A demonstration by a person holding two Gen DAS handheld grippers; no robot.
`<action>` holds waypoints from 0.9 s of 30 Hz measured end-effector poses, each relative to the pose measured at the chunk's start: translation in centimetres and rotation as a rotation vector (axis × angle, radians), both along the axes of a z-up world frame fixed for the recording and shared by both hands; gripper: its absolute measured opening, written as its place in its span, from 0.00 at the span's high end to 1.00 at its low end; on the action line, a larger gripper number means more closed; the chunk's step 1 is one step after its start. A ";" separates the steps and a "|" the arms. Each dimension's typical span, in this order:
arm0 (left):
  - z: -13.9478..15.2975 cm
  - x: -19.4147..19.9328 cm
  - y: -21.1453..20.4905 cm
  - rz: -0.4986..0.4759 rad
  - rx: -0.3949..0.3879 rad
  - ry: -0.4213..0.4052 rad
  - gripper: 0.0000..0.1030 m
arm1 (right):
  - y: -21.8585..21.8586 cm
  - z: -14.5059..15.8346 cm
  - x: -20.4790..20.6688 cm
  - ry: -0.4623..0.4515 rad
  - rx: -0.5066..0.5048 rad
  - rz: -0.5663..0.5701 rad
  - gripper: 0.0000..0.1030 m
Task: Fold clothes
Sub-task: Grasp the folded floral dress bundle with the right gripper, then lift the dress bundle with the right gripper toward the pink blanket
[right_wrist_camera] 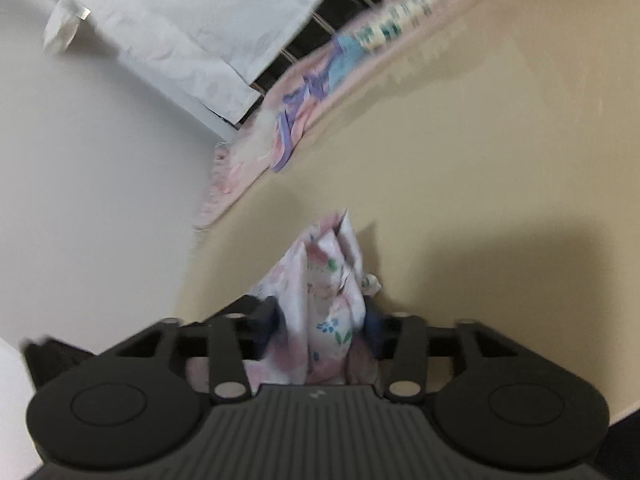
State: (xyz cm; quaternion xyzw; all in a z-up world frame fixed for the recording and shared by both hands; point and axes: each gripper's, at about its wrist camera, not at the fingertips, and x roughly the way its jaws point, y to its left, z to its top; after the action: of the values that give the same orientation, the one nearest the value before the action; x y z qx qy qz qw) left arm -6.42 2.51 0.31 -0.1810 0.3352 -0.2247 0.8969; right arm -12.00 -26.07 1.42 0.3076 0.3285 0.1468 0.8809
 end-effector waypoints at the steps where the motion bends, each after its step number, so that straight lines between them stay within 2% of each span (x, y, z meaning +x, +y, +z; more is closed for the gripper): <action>1: 0.1 -0.2 -0.2 -0.001 0.010 -0.011 0.54 | -0.1 0.6 -0.4 -0.016 -0.039 -0.003 0.32; 3: 0.3 -0.4 -0.3 -0.013 0.017 -0.029 0.52 | -0.4 1.5 -1.1 -0.039 -0.090 -0.016 0.32; 4: 0.3 -0.4 -0.5 -0.016 0.018 -0.034 0.52 | -0.5 1.6 -1.2 -0.050 -0.084 -0.016 0.40; 5: 0.4 -0.4 -0.7 -0.012 0.022 -0.035 0.52 | -0.5 1.6 -1.1 -0.059 -0.068 -0.008 0.63; 7: 0.5 -0.6 -1.2 0.004 0.041 -0.036 0.52 | -0.3 1.1 -0.5 -0.033 -0.043 0.000 0.88; 9: 0.6 -1.1 -1.5 0.025 0.071 -0.053 0.52 | -0.3 -0.1 0.1 0.015 -0.007 -0.012 0.90; 12: 0.9 -2.0 -1.4 0.048 0.095 -0.081 0.52 | -0.9 -2.0 0.4 0.050 0.122 -0.034 0.89; 13: 1.2 -2.3 -1.2 0.054 0.097 -0.088 0.52 | -1.3 -2.1 0.3 0.059 0.162 -0.047 0.86; 15: 1.6 -2.7 -1.0 0.060 0.100 -0.105 0.49 | -1.6 -1.4 -0.3 0.053 0.167 -0.065 0.75; 16: 1.8 -2.9 -0.9 0.061 0.101 -0.114 0.48 | -1.4 -0.8 -0.8 0.030 0.134 -0.063 0.59; 17: 2.1 -3.1 -0.9 0.063 0.101 -0.123 0.47 | -1.1 -0.1 -1.2 0.002 0.094 -0.060 0.55; 19: 2.5 -3.5 -0.7 0.066 0.103 -0.141 0.47 | 0.0 0.7 -1.9 -0.030 -0.011 -0.037 0.55; 21: 2.9 -3.7 -0.6 0.066 0.104 -0.154 0.47 | 1.0 0.9 -2.1 -0.040 -0.070 -0.035 0.55; 22: 2.7 -3.5 -0.7 0.057 0.105 -0.144 0.47 | 1.3 0.9 -2.1 -0.046 -0.092 -0.031 0.59; 23: 2.4 -3.5 -0.9 0.048 0.106 -0.132 0.48 | 1.4 0.6 -1.9 -0.039 -0.076 -0.032 0.84; 24: 2.1 -3.4 -1.1 0.042 0.110 -0.119 0.49 | 1.4 0.2 -1.7 -0.029 -0.053 -0.035 0.95; 27: 1.3 -3.5 -1.5 0.038 0.124 -0.108 0.48 | 0.6 -0.8 -0.9 0.016 0.063 -0.041 0.95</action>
State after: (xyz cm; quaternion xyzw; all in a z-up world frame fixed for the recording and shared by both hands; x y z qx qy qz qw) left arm -9.93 0.96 1.66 -0.1192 0.2958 -0.1959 0.9273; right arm -12.90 -25.46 0.65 0.3432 0.3246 0.1367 0.8707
